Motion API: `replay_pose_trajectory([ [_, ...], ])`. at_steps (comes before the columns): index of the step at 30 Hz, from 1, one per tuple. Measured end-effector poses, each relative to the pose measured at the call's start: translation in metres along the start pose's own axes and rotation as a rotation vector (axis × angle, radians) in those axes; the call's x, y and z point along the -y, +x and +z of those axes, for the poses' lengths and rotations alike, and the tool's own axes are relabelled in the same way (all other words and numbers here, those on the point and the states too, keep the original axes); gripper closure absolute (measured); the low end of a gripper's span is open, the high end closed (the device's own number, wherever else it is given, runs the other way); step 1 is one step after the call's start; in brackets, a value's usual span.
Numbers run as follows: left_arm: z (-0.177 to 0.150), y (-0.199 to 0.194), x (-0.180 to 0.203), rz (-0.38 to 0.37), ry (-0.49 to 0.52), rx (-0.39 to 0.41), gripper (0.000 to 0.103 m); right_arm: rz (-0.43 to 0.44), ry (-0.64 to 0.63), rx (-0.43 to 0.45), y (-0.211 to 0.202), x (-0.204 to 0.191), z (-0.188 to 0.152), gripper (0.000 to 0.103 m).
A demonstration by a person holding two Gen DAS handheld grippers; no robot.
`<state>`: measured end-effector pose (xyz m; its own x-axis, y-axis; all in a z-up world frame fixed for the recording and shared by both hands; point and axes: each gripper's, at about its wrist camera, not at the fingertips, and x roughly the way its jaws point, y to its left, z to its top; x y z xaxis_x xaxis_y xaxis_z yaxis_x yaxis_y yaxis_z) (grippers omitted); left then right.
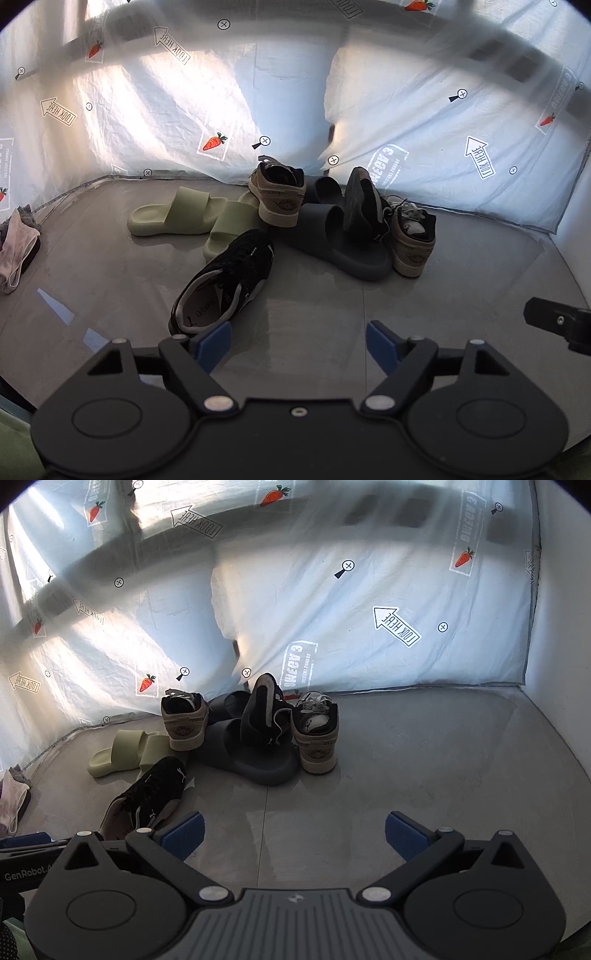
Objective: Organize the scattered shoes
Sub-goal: 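Reach the left gripper to the black sneaker and grasp it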
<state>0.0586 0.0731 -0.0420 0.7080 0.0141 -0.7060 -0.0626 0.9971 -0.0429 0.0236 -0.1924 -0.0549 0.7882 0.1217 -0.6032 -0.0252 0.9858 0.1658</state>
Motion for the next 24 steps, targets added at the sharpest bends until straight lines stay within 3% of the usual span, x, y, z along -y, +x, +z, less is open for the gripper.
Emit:
replay_pose_trajectory([
  [6,-0.002,0.040,-0.020,0.032,0.011,0.027,0.031,0.043,0.051,0.002,0.023,0.008,0.014,0.000],
  [8,-0.003,0.061,-0.029,0.050,-0.005,0.012,0.037,0.055,0.068,0.029,0.031,0.014,0.018,0.000],
  [13,-0.010,0.120,-0.049,0.113,-0.023,-0.008,0.052,-0.071,-0.014,0.133,0.053,0.011,0.028,0.000],
  [17,-0.016,0.165,-0.061,0.173,0.008,0.007,0.052,-0.039,0.030,0.096,0.075,0.016,0.032,0.000],
  [24,-0.016,0.227,-0.084,0.149,-0.027,-0.066,0.046,-0.022,0.048,-0.003,0.107,0.010,0.025,0.000],
])
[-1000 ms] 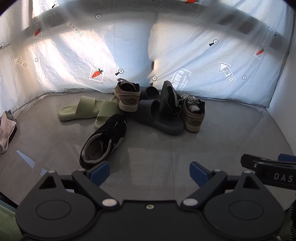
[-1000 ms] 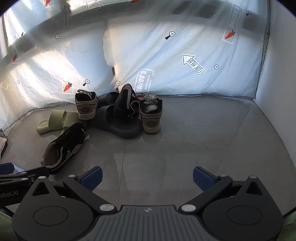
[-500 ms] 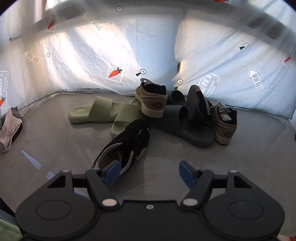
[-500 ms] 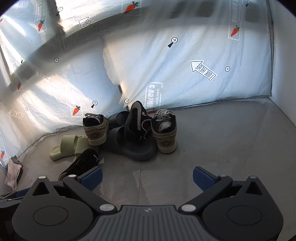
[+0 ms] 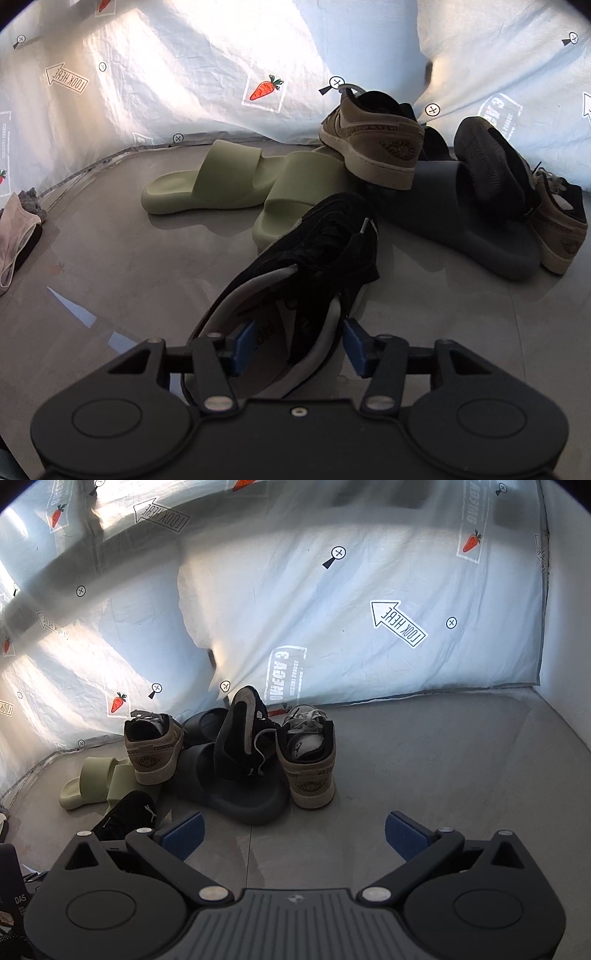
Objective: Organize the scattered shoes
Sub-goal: 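Reach the left gripper to the black sneaker and grasp it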
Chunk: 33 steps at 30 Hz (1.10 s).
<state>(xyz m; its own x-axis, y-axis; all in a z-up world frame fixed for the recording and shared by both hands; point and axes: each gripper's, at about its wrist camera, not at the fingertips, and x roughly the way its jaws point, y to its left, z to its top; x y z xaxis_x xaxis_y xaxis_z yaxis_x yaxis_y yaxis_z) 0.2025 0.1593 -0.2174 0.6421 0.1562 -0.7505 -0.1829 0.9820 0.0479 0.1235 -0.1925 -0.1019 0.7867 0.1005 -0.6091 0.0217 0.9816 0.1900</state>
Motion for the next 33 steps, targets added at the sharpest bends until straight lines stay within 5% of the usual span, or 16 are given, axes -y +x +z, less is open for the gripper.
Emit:
replay_pose_trajectory([
  [9,0.014,0.045,0.003,-0.026,-0.033,-0.043,0.037,-0.006,0.023,-0.097,0.023,-0.005,-0.009,0.000],
  [14,0.015,0.043,0.006,-0.042,-0.095,-0.073,0.066,-0.006,0.014,-0.120,0.032,-0.007,-0.010,0.000],
  [18,0.013,0.034,0.008,-0.068,-0.090,-0.072,0.075,-0.003,0.030,-0.125,0.033,-0.003,-0.010,0.000],
  [23,0.009,0.017,0.009,-0.199,-0.148,-0.129,0.082,0.004,0.056,-0.137,0.033,0.002,-0.012,0.000],
  [28,-0.007,-0.010,0.039,-0.299,-0.078,-0.154,0.083,0.001,0.083,-0.118,0.026,0.009,-0.013,0.000],
  [33,-0.031,-0.035,0.083,-0.397,0.107,-0.165,0.084,-0.003,0.133,-0.116,0.017,0.022,-0.017,0.000],
])
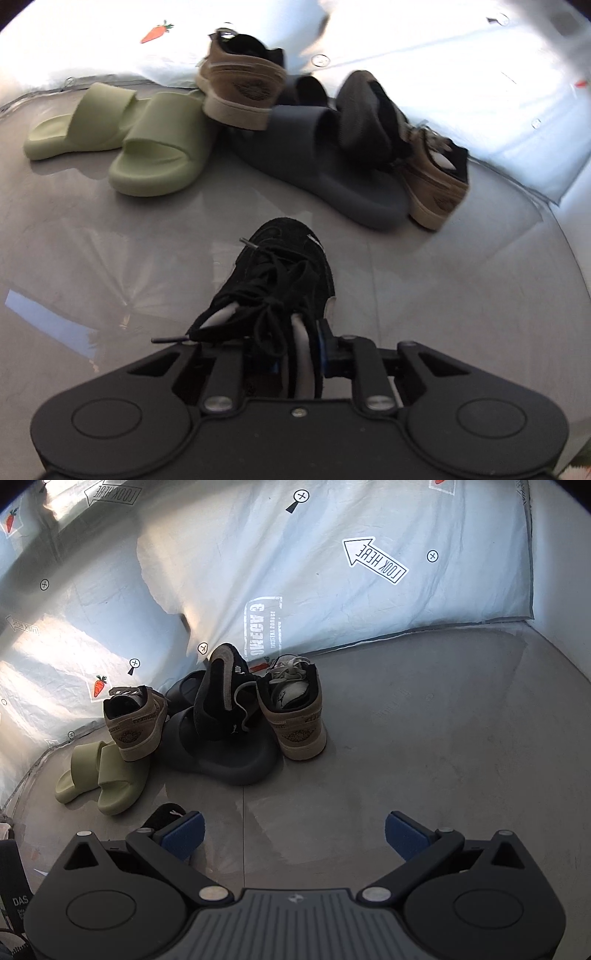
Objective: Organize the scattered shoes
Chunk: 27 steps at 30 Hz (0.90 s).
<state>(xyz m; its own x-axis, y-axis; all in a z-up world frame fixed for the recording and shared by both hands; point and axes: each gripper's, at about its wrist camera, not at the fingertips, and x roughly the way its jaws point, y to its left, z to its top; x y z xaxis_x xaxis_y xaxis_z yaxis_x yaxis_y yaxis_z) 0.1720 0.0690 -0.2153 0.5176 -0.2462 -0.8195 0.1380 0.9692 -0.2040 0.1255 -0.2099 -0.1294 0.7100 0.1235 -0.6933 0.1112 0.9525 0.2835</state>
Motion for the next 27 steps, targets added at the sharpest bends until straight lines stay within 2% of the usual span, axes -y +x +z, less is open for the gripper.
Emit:
replay_pose_trajectory([
  [3,-0.011,0.000,0.024,-0.032,0.088,-0.018,0.085,-0.002,0.020,-0.001,-0.010,0.009,-0.007,0.000],
  [8,-0.028,0.006,0.064,-0.071,0.119,-0.048,0.084,-0.006,0.071,-0.017,-0.027,0.031,-0.020,0.000],
  [17,-0.047,0.017,0.134,0.000,0.208,-0.012,0.080,-0.072,0.089,-0.044,-0.053,0.068,-0.052,0.000],
  [18,-0.050,0.016,0.138,0.010,0.218,-0.008,0.079,-0.076,0.091,-0.048,-0.056,0.073,-0.055,0.000],
  [20,-0.056,0.010,0.138,0.035,0.221,0.012,0.065,-0.082,0.093,-0.055,-0.063,0.083,-0.060,0.000],
  [21,-0.058,0.006,0.137,0.045,0.219,0.022,0.062,-0.082,0.092,-0.058,-0.066,0.088,-0.062,0.000],
  [27,-0.076,-0.030,0.130,0.084,0.158,0.089,0.061,-0.041,0.040,-0.121,-0.063,0.109,-0.069,0.000],
])
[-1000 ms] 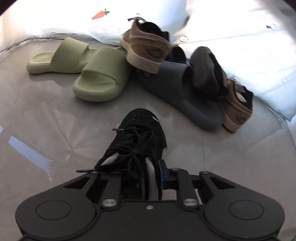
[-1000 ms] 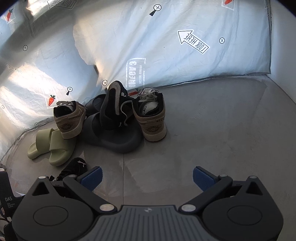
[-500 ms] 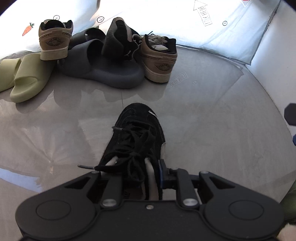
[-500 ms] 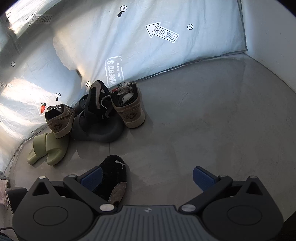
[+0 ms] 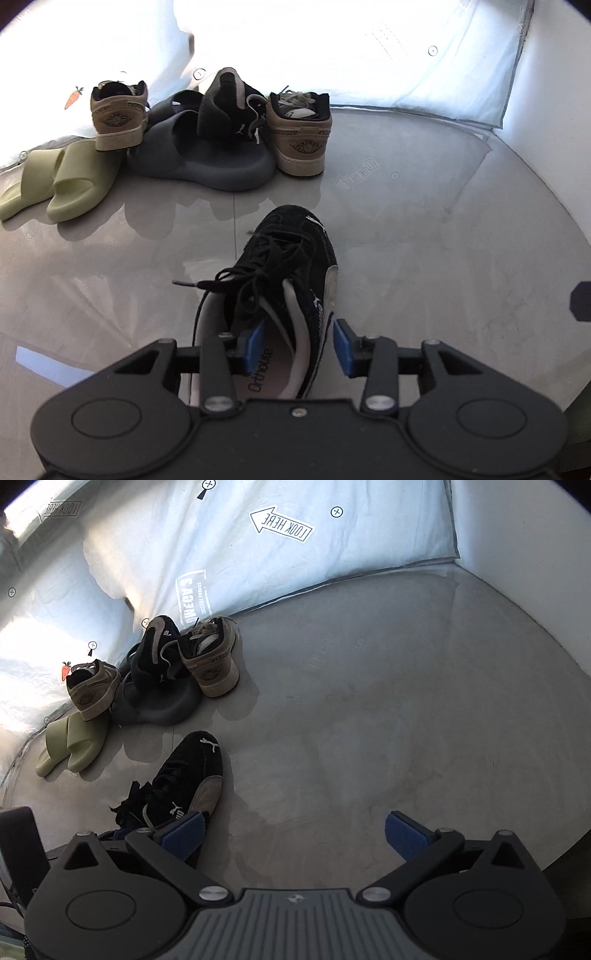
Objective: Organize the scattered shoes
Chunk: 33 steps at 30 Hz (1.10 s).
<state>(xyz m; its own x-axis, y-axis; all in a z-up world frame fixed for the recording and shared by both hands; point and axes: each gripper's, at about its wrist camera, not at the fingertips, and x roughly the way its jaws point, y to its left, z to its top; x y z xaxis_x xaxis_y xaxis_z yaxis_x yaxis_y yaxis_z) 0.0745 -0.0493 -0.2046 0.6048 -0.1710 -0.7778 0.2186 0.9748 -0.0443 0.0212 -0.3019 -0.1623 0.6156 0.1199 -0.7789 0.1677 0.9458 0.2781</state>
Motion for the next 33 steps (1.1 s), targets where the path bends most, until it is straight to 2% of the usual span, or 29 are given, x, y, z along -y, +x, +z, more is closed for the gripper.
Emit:
replay_pose_trajectory([
  [3,-0.009,-0.019,-0.004,0.060,-0.066,0.014,0.061,0.030,-0.106,-0.020,0.008,0.001,0.000,0.001],
  [5,-0.015,-0.030,-0.011,0.102,-0.124,0.017,0.061,0.035,-0.251,-0.007,0.016,-0.006,-0.002,0.001],
  [9,-0.025,-0.054,-0.030,0.175,-0.232,0.030,0.062,0.102,-0.698,0.059,0.037,-0.028,-0.026,0.003],
  [11,-0.029,-0.065,-0.041,0.202,-0.274,0.039,0.062,0.128,-0.890,0.076,0.047,-0.039,-0.039,0.014],
  [15,-0.037,-0.078,-0.065,0.235,-0.312,0.039,0.062,0.258,-0.949,-0.073,0.082,-0.066,-0.052,0.033],
  [17,-0.040,-0.080,-0.080,0.241,-0.315,0.036,0.062,0.293,-0.959,-0.111,0.097,-0.082,-0.058,0.043],
  [21,-0.036,-0.078,-0.115,0.223,-0.313,0.030,0.062,0.341,-0.994,-0.116,0.111,-0.121,-0.067,0.046],
  [23,-0.030,-0.079,-0.140,0.209,-0.295,0.053,0.062,0.367,-0.983,-0.135,0.115,-0.139,-0.069,0.046],
  [25,-0.024,-0.079,-0.161,0.200,-0.272,0.078,0.062,0.337,-0.950,-0.166,0.122,-0.161,-0.071,0.045],
  [27,-0.017,-0.079,-0.180,0.196,-0.237,0.109,0.062,0.354,-0.943,-0.169,0.126,-0.180,-0.073,0.045],
  [30,-0.008,-0.076,-0.212,0.206,-0.187,0.133,0.062,0.362,-0.954,-0.141,0.135,-0.212,-0.079,0.045],
  [33,0.000,-0.074,-0.240,0.171,-0.195,0.122,0.062,0.350,-0.964,-0.077,0.146,-0.253,-0.081,0.045],
])
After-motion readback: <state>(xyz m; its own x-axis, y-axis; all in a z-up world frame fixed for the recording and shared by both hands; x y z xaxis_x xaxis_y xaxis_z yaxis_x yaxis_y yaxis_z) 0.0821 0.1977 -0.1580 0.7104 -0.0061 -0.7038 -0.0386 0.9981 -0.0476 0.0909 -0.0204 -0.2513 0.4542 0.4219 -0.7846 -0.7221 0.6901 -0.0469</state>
